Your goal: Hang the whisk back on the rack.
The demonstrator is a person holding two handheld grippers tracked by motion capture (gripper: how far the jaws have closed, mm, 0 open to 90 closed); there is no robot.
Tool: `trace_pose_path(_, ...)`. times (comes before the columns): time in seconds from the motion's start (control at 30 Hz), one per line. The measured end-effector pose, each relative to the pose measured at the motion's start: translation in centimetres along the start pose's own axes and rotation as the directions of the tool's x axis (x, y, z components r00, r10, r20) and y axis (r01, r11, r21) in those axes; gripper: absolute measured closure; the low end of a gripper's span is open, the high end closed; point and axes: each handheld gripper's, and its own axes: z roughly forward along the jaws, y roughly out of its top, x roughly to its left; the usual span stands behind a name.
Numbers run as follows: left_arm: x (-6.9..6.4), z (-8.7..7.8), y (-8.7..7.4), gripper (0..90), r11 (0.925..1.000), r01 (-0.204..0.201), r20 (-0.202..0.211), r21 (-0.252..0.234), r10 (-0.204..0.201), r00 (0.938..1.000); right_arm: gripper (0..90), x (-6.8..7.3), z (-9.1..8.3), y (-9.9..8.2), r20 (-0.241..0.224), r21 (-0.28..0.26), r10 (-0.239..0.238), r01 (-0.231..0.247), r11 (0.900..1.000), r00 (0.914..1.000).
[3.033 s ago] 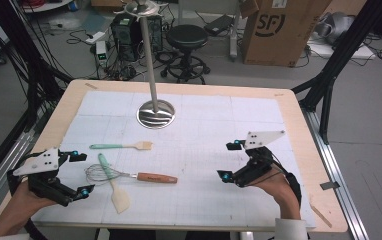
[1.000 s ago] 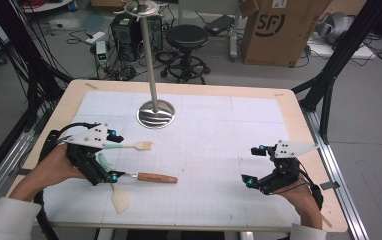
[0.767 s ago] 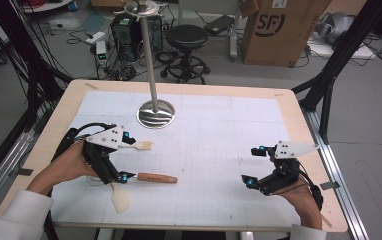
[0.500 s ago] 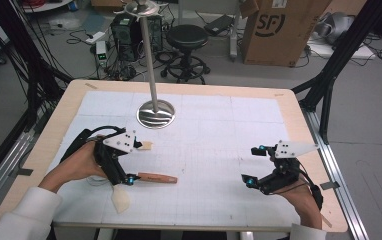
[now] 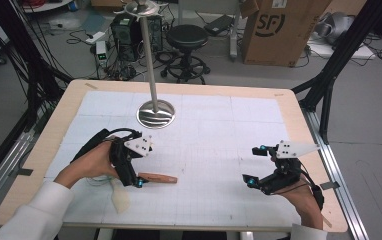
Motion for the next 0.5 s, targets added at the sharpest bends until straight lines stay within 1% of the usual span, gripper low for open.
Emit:
trace_pose_path(0.07,0.0,0.5,0.1,1.7,0.9999,-0.001,0.015,0.017,0.001,0.9999,0.1,0.0,-0.1,-0.1,0.005,0.002,-0.002,0.002,1.0000,1.0000)
trace_pose_path(0.1,0.0,0.5,0.1,1.7,0.9999,-0.001,0.015,0.017,0.001,0.9999,0.1,0.0,-0.1,-0.1,0.005,0.002,-0.002,0.002,1.0000,1.0000)
trace_pose_path(0.13,0.0,1.0,0.1,1.7,0.9993,-0.003,0.025,0.038,0.002,0.9997,0.1,0.0,-0.2,-0.1,0.006,0.002,0.003,-0.003,1.0000,1.0000)
trace_pose_path(0.2,0.2,1.4,0.0,1.7,0.9979,0.002,0.035,0.065,-0.004,0.9994,0.1,-0.1,-0.3,-0.2,0.010,-0.002,0.007,-0.007,1.0000,0.9999)
trace_pose_path(0.23,0.3,1.7,-0.1,1.7,0.9974,0.009,0.036,0.072,-0.012,0.9993,0.1,-0.1,-0.3,-0.3,0.011,-0.001,0.008,-0.008,1.0000,0.9999)
trace_pose_path(0.43,0.3,2.8,-0.1,1.7,0.9915,0.010,0.058,0.130,-0.018,0.9981,0.1,-0.1,-0.2,-0.2,0.008,0.001,0.005,-0.005,1.0000,1.0000)
trace_pose_path(0.5,0.3,3.1,-0.2,2.0,0.9898,0.009,0.065,0.142,-0.018,0.9977,0.1,-0.1,-0.3,-0.2,0.007,0.002,0.002,-0.002,1.0000,1.0000)
